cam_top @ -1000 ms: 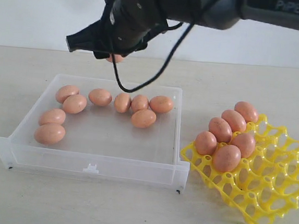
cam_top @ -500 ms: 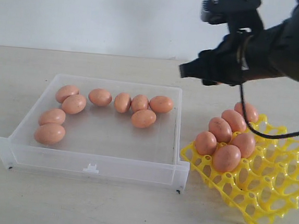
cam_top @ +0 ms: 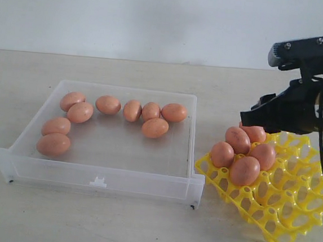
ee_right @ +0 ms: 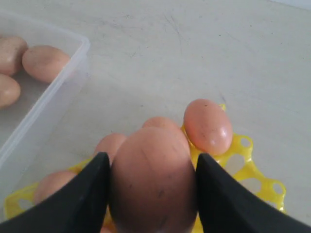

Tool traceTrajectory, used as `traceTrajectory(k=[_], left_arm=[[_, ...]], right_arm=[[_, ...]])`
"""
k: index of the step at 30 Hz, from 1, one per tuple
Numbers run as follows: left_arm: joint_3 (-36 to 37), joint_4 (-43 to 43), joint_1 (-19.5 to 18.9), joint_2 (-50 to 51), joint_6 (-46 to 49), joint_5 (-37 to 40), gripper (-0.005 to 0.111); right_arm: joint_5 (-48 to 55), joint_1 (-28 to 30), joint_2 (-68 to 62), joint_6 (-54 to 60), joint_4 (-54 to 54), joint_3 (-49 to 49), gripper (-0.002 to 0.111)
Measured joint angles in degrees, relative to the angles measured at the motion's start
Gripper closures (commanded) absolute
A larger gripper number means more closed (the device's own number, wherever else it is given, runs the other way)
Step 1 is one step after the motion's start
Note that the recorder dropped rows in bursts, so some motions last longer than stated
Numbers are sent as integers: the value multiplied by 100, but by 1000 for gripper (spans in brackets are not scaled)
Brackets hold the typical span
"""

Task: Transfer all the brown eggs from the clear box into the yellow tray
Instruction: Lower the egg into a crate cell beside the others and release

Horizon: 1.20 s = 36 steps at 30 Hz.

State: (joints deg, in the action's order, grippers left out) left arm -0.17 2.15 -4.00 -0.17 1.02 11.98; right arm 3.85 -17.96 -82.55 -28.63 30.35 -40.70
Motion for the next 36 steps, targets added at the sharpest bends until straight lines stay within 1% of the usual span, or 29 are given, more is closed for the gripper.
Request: traceTrajectory(k=[6, 9, 14, 19, 28, 36], left_arm=[[0, 0, 0, 0, 0, 0, 111], [0, 0, 0, 0, 0, 0, 111], [0, 0, 0, 0, 0, 0, 111], [0, 0, 0, 0, 0, 0, 111], [0, 0, 0, 0, 0, 0, 111], [0, 0, 0, 0, 0, 0, 111]], right_arm=[[-488, 369, 0, 1536, -1304, 277, 104], [-666, 483, 0, 2012, -1734, 373, 104], [-1063, 488, 0, 2702, -2176, 600, 104], [-1423, 488, -62, 2955, -2330, 686, 104], [-1781, 488, -839, 3162, -2685, 710, 104], [-1992, 488, -936, 3936, -3448, 710, 104]])
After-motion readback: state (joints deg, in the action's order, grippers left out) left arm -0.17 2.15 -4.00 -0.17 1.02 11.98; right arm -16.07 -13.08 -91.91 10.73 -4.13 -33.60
